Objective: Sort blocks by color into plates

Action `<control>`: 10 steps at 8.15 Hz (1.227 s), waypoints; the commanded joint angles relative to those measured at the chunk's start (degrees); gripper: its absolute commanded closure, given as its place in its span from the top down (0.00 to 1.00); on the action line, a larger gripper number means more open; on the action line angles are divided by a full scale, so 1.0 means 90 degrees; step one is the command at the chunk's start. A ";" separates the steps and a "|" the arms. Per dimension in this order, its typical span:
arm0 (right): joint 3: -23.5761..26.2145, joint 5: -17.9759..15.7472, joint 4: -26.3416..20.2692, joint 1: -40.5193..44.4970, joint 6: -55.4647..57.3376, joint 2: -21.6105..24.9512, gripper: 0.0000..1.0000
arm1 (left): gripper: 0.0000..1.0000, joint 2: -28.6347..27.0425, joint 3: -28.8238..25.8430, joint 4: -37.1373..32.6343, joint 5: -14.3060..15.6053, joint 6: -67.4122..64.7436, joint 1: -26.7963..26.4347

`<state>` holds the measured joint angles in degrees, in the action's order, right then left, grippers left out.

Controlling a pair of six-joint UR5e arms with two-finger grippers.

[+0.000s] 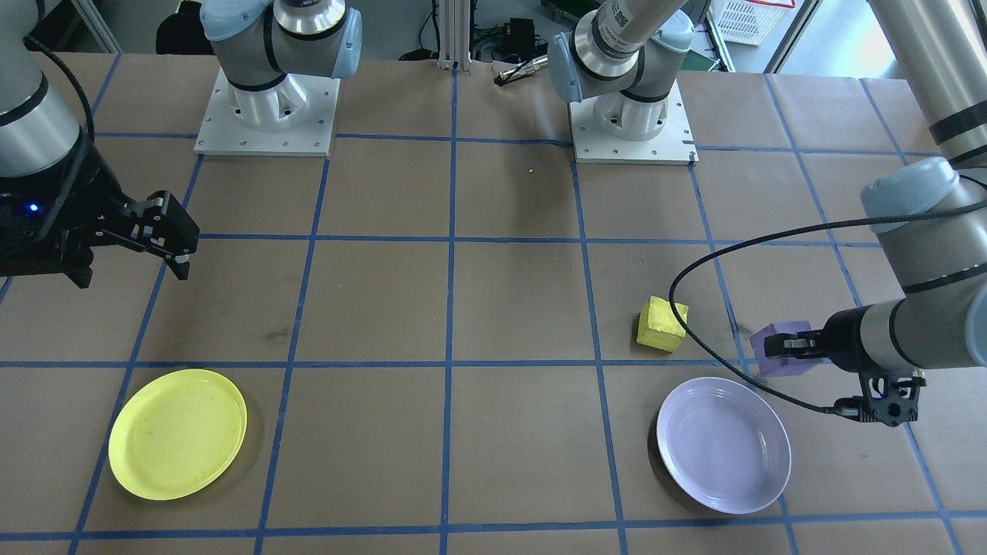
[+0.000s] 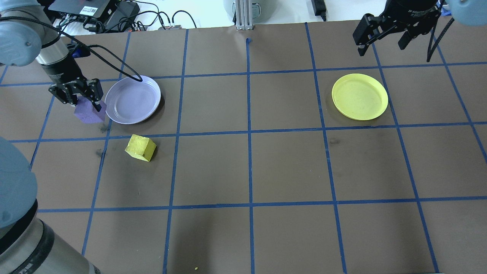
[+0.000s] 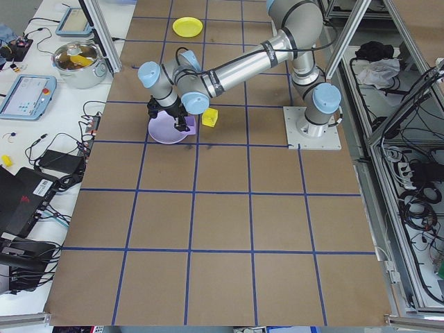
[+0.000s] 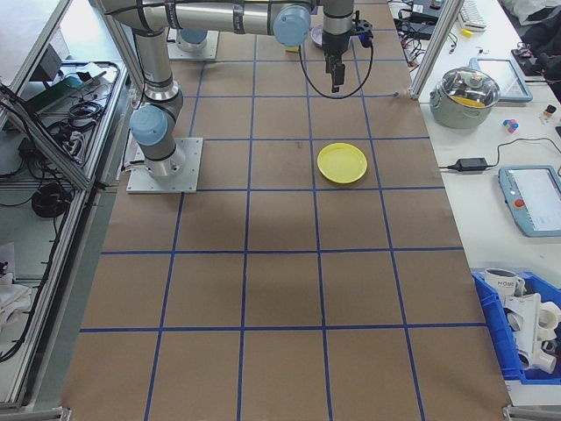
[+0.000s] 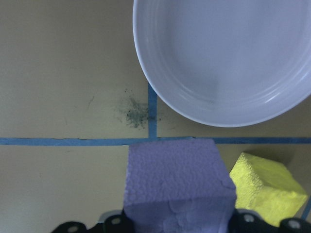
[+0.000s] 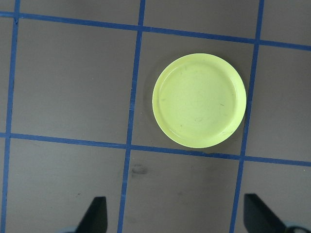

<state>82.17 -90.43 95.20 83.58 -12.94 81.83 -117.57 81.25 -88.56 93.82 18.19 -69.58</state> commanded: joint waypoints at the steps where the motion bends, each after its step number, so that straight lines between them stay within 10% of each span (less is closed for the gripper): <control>1: 0.0000 -0.0001 0.0008 0.0000 0.0002 0.0000 1.00 | 0.08 -0.0362 -0.0346 0.0374 -0.0014 -0.1801 -0.0714; 7: 0.0000 -0.0001 0.0008 0.0000 0.0003 0.0000 1.00 | 0.08 -0.0930 -0.0385 0.1305 -0.0258 -0.1289 -0.0775; 9: 0.0000 -0.0001 -0.0002 0.0000 0.0003 0.0000 1.00 | 0.82 -0.1057 -0.0376 0.1837 -0.0248 -0.1250 -0.0766; 10: 0.0000 -0.0001 -0.0002 0.0000 0.0031 0.0000 1.00 | 1.00 -0.1048 -0.0385 0.1890 -0.0249 -0.1221 -0.0756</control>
<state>82.18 -90.44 95.20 83.58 -12.84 81.84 -126.55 77.81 -74.32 91.69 6.74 -76.51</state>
